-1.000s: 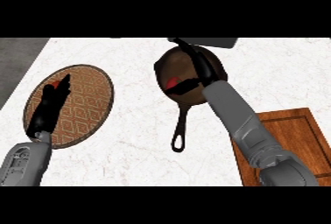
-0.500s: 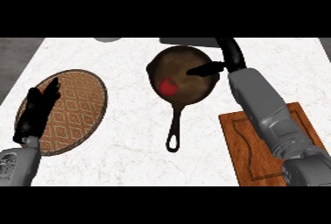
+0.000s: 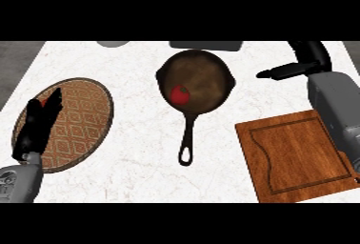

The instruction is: Pick the tomato from the cutting board and place it in the pan

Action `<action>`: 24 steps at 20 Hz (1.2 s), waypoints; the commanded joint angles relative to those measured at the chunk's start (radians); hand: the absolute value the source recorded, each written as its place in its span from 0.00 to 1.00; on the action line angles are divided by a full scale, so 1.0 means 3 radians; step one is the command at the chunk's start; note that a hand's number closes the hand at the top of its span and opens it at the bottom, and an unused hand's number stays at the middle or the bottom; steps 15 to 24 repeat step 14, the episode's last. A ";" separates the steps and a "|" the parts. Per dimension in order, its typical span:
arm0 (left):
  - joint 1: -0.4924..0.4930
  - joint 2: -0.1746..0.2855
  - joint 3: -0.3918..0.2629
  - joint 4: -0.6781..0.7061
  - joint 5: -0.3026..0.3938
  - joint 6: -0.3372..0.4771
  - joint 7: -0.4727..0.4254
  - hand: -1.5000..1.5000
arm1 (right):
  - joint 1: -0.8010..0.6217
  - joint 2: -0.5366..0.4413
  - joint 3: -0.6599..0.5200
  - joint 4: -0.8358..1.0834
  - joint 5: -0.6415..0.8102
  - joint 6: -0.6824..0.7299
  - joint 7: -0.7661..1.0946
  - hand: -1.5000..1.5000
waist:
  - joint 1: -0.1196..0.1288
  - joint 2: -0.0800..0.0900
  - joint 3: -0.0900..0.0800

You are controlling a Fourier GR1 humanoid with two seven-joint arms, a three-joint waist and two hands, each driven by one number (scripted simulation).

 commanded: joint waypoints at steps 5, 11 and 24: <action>0.0048 -0.0034 -0.0085 -0.0095 -0.0073 0.0013 0.0015 0.50 | 0.0260 -0.0561 0.0040 0.0019 0.0050 0.0638 -0.0201 0.00 | 0.0040 0.0022 0.0010; 0.0066 -0.0053 -0.0065 -0.0091 -0.0043 0.0003 -0.0003 0.50 | 0.0311 -0.0828 0.0065 -0.0014 0.0085 0.0892 -0.0318 0.00 | 0.0052 0.0019 0.0010; -0.0060 -0.0029 -0.0028 -0.0126 0.0034 -0.0050 0.0135 0.50 | 0.0315 -0.0933 0.0069 -0.0015 0.0098 0.0977 -0.0344 0.00 | 0.0051 0.0019 0.0012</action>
